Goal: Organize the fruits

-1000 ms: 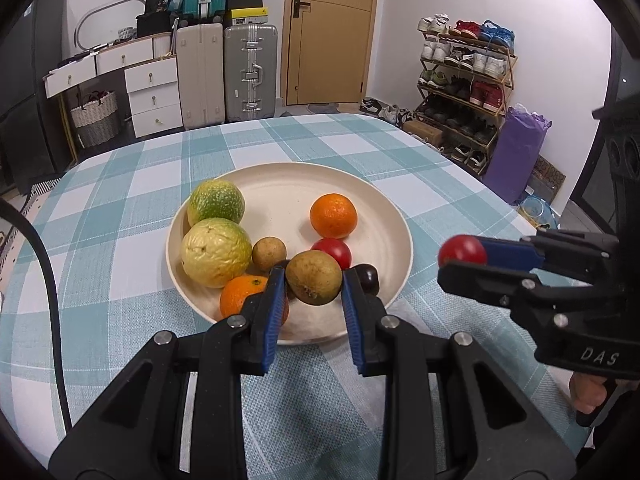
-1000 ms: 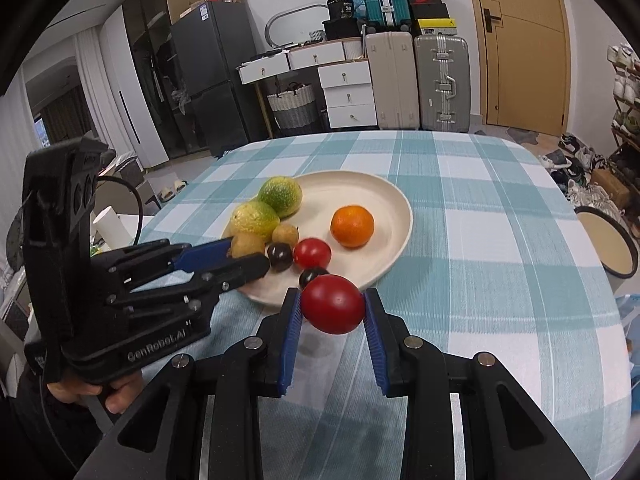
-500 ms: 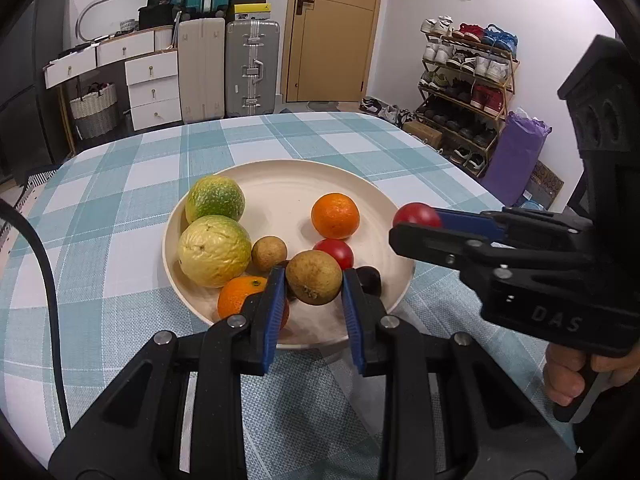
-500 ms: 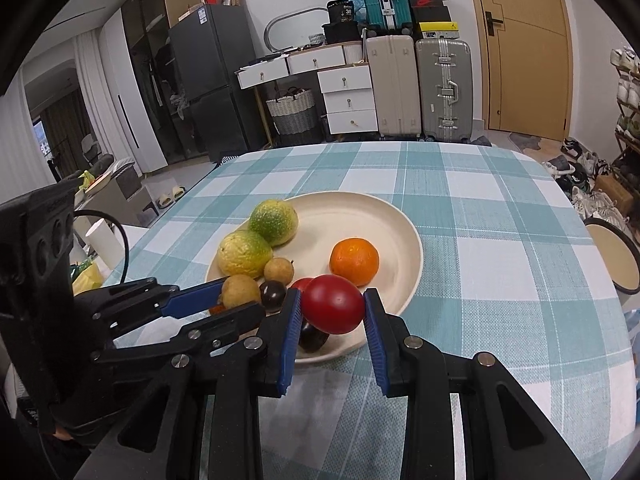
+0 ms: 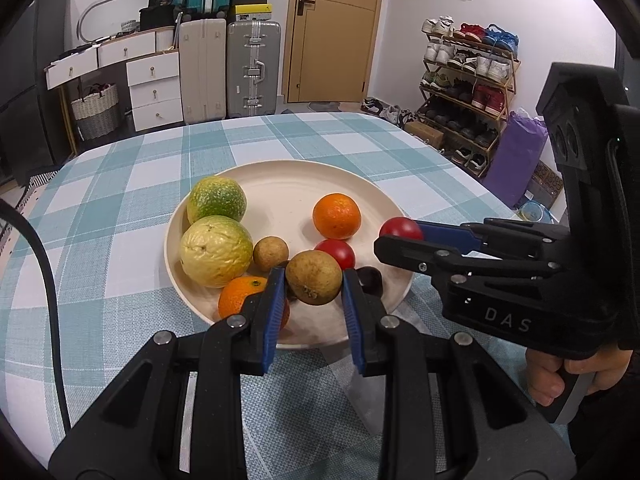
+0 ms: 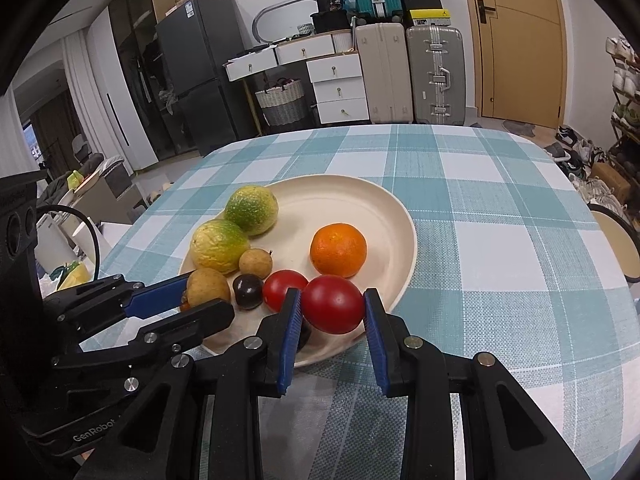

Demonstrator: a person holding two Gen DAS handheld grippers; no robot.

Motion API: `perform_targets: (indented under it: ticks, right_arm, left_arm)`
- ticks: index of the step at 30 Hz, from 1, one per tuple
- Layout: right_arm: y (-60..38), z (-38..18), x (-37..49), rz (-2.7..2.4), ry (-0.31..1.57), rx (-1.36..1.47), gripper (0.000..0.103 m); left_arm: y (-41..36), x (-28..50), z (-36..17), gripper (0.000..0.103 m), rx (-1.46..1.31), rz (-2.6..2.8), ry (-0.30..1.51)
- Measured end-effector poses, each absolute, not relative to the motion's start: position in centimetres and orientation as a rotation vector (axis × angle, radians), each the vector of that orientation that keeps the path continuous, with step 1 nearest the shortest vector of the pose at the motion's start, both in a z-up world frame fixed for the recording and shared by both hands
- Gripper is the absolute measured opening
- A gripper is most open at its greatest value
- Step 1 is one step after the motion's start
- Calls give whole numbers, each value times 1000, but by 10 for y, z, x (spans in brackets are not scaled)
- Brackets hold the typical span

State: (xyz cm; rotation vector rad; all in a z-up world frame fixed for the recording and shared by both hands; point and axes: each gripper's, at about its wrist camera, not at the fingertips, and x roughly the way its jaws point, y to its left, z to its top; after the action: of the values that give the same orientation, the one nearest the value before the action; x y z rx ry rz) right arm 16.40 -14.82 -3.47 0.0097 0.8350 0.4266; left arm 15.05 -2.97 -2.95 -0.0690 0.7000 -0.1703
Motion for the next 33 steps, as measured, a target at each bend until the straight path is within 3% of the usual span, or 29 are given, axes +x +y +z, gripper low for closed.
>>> perform_targets:
  ticks: [8,10,12,16,17,20,22,25,33]
  right_arm:
    - [-144,-33,159,409,836,-15,33]
    - [-146,-29,155,409,825,-18,38]
    - [-150,-24,151,396,805,-32,46]
    - [-160,-19,142,382,786,-34,58]
    - [-163,-17,139,377,779,-33,67]
    - [-171,-15,132,377,754,-10,84]
    - [-176,-15,127,396,754,11,90]
    - [-177,-13,120,409,733,3,101]
    - [-174,-4,99,485,659,23,103]
  left_arm:
    - [-26,150,-29,26,-80,-159,695]
    - [-23,149,-29,26,-87,-154,691]
    - [-22,148,-29,31,-92,-150,687]
    - [-22,140,-25,72,-79,-120,661]
    - [-21,136,-23,76,-83,-118,643]
    - [-17,127,-19,85,-88,-98,606]
    - [-15,122,-16,86,-86,-88,589]
    - [-11,115,-12,98,-90,-68,569]
    - [1,80,5,102,-105,-52,474]
